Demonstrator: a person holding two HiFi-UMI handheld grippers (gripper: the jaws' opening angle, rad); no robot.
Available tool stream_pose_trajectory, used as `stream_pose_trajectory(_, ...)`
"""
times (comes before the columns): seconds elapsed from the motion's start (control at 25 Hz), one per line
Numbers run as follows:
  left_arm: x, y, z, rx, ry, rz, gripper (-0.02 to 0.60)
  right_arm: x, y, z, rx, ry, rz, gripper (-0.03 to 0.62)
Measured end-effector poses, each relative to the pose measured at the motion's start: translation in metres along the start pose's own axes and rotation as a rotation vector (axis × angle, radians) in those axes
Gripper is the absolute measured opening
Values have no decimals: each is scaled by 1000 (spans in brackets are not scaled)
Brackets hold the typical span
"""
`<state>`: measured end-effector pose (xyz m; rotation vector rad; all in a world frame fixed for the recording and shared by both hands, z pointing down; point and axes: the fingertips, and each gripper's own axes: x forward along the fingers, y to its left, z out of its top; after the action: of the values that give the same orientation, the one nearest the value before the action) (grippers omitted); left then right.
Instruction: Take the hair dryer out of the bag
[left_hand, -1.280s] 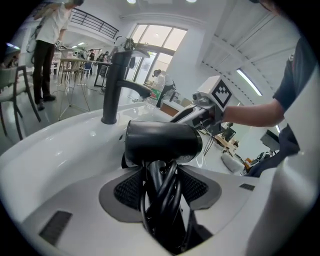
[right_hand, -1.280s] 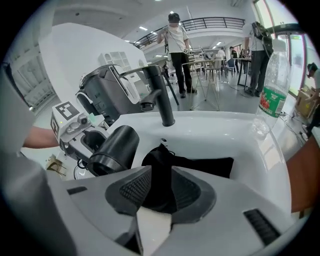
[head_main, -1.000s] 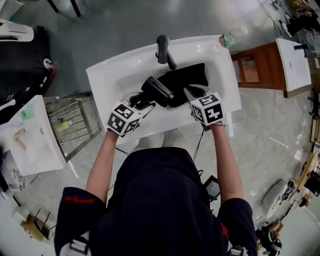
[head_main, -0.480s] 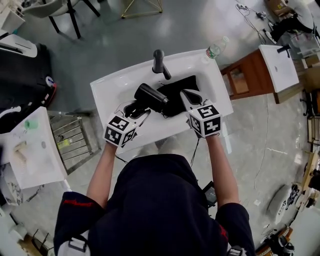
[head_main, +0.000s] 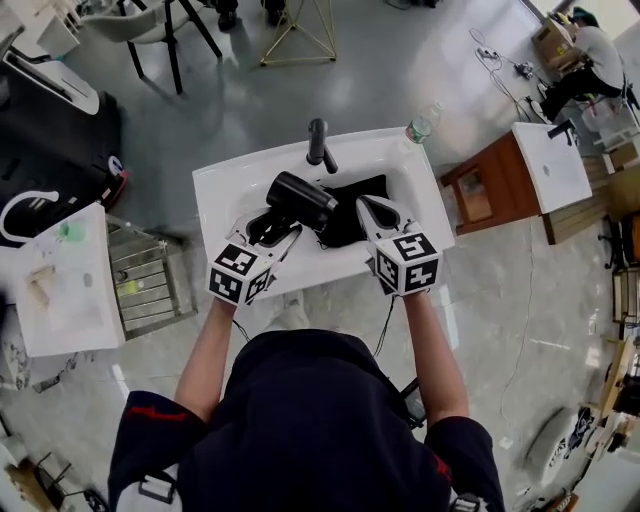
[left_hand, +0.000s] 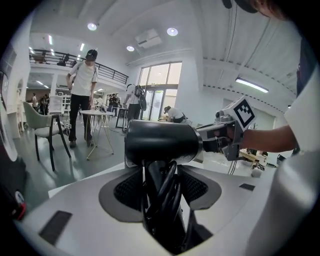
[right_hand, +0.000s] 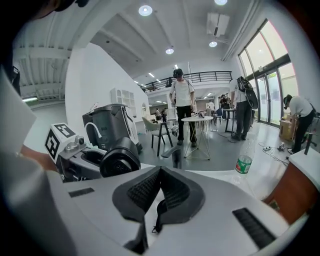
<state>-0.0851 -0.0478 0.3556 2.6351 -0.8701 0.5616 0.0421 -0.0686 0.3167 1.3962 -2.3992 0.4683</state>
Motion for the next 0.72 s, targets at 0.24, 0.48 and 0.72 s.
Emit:
stream_pose_trajectory(0.24,-18,-31,19,3,-59,52,219,-31,11,24,-24,-85,35,34)
stream_pose_trajectory(0.48,-36,-62,36,27,-125,121,219,-65,16,35,-47,-151,47,34)
stream_pose_trajectory(0.72,-64,-94,68,54,-245,206,219,-96,21,44,-62,-193,71,34)
